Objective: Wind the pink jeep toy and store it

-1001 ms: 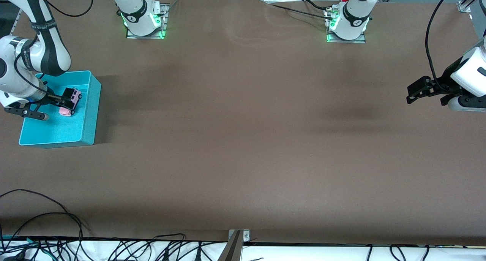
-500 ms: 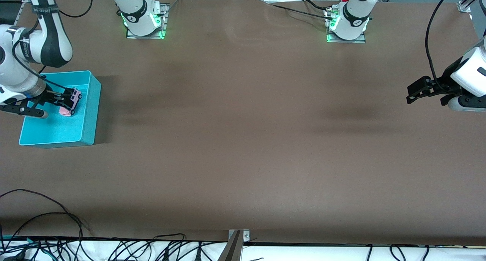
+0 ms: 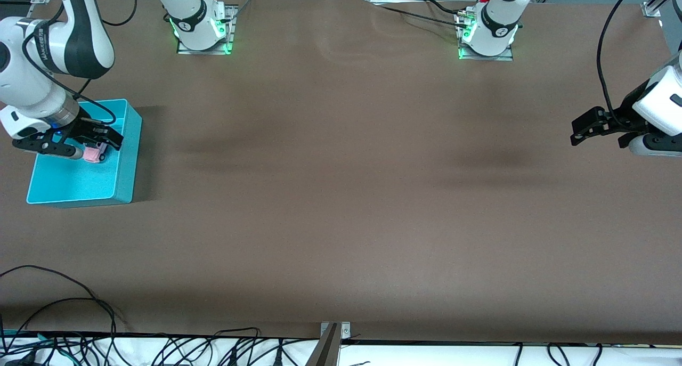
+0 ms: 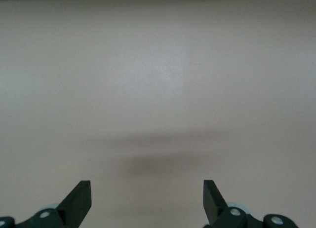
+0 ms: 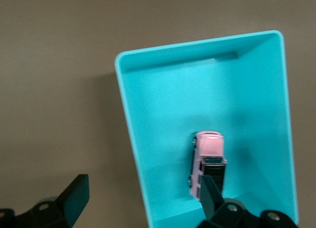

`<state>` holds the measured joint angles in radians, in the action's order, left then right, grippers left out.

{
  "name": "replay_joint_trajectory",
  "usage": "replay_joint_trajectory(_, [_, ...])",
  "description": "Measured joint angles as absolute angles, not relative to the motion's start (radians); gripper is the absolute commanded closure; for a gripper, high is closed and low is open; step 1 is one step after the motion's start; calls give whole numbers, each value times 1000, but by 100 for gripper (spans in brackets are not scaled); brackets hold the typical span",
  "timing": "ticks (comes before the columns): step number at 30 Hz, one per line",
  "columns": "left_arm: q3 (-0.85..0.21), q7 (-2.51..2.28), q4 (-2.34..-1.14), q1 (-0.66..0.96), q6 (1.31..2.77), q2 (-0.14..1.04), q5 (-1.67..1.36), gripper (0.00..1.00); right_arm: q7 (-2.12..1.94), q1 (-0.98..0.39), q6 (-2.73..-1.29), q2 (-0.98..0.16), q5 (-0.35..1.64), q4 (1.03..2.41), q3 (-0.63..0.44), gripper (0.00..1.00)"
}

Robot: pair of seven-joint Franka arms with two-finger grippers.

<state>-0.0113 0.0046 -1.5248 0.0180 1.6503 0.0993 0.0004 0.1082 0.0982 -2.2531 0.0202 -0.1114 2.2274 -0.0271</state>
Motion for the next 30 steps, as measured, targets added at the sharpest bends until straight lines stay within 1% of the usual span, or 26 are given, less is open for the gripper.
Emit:
replay_joint_trajectory(4, [-11, 5, -1525, 18, 1650, 99, 0, 0, 108, 76, -2208, 42, -38, 2210, -25, 0])
replay_joint_trajectory(12, [-11, 5, -1525, 18, 1650, 99, 0, 0, 111, 15, -2031, 47, 24, 2101, -20, 0])
replay_joint_trajectory(21, [-11, 5, -1525, 18, 1650, 99, 0, 0, 108, 8, -1790, 10, 59, 1869, -9, 0])
replay_joint_trajectory(25, [-11, 5, -1525, 18, 1650, 99, 0, 0, 106, 8, -1744, -4, 60, 1800, -7, 0])
replay_joint_trajectory(30, [-11, 5, -1525, 18, 1650, 99, 0, 0, 103, 26, -1705, -13, 61, 1749, 17, 0])
